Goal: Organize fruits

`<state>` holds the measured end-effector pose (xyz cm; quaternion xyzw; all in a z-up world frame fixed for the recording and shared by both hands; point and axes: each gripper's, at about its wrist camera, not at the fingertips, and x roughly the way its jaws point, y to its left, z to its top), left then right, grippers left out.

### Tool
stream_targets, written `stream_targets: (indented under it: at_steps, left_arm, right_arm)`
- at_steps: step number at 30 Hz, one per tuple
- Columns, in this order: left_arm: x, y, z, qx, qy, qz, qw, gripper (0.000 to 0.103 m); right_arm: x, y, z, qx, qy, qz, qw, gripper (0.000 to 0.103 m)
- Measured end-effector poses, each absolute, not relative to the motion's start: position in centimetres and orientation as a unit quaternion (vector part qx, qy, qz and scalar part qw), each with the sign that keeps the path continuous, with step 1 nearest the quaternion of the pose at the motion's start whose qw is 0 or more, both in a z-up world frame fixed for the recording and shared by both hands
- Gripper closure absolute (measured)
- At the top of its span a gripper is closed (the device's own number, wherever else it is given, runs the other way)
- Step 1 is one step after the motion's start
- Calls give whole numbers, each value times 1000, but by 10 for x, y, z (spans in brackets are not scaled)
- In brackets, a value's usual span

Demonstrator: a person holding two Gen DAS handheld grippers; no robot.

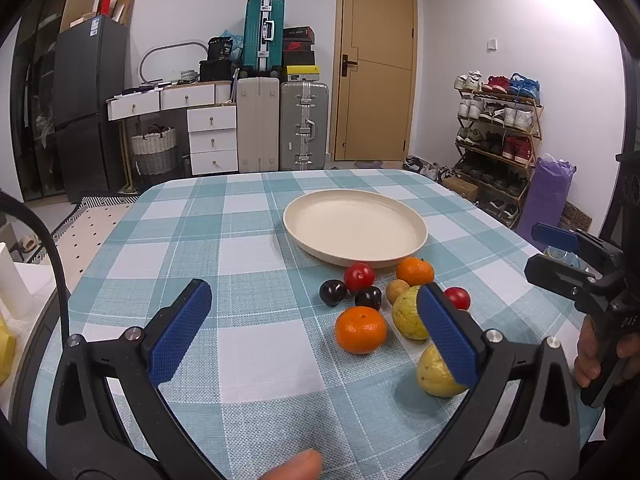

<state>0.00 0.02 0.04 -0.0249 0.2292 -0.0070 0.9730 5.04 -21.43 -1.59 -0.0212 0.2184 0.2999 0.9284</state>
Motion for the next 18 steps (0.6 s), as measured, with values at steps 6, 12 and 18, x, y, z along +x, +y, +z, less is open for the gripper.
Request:
stream_targets:
  at_steps: [6, 12, 18]
  left_arm:
    - [1, 0, 0, -24, 231, -9, 973, 1]
    - [2, -2, -1, -24, 231, -14, 973, 1]
    - [2, -2, -1, -25, 231, -13, 973, 1]
  right_arm:
    - [50, -215, -16, -22, 218, 300, 928, 0]
    - [51, -215, -16, -21, 218, 300, 928, 0]
    - [50, -215, -16, -22, 218, 300, 928, 0]
